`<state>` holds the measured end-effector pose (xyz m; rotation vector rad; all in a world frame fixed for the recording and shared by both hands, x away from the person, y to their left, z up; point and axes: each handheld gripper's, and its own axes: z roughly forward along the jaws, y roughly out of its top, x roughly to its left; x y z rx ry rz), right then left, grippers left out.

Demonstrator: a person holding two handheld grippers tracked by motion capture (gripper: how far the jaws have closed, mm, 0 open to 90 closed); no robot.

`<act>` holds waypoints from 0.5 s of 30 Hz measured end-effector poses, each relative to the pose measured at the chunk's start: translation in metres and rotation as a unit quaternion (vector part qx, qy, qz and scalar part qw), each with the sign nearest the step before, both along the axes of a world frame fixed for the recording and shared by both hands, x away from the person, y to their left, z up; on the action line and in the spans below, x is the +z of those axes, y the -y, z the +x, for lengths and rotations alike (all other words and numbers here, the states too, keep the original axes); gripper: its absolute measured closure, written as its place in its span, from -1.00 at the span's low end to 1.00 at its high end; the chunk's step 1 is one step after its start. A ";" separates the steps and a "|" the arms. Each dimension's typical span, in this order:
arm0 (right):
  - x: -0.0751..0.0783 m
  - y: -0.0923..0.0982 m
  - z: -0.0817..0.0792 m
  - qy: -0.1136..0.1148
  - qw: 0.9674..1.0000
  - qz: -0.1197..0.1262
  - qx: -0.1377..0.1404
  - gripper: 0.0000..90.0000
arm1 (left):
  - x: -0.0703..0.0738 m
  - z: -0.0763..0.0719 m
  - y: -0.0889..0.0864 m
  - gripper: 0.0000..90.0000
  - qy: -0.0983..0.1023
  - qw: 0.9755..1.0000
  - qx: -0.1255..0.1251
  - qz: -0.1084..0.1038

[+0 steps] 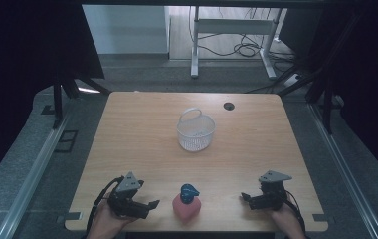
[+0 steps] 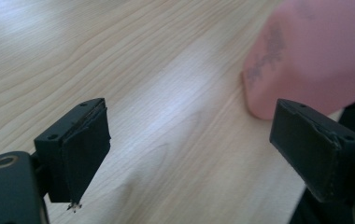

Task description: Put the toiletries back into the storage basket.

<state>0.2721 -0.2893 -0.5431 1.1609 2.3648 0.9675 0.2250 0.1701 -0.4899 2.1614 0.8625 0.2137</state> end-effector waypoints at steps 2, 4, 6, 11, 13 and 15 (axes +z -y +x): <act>0.000 0.000 0.000 0.000 1.000 0.000 0.000 -1.00 | 0.003 -0.002 0.002 -0.73 0.002 1.000 -0.007 -0.003; 0.000 0.000 0.000 0.000 1.000 0.000 0.000 -1.00 | 0.008 -0.006 0.004 -0.73 0.005 1.000 -0.019 -0.008; 0.000 0.000 0.000 0.000 1.000 0.000 0.000 -1.00 | 0.010 -0.007 0.006 -0.73 0.005 1.000 -0.023 -0.010; 0.000 0.000 0.000 0.000 1.000 0.000 0.000 -1.00 | 0.020 -0.012 0.013 -0.73 0.009 0.999 -0.046 -0.018; 0.000 0.000 0.000 0.000 1.000 0.000 -0.001 -1.00 | 0.022 -0.013 0.015 -0.73 0.009 0.999 -0.050 -0.020; 0.000 0.000 0.000 0.000 1.000 0.000 0.000 -1.00 | 0.025 -0.013 0.017 -0.73 0.009 0.998 -0.059 -0.022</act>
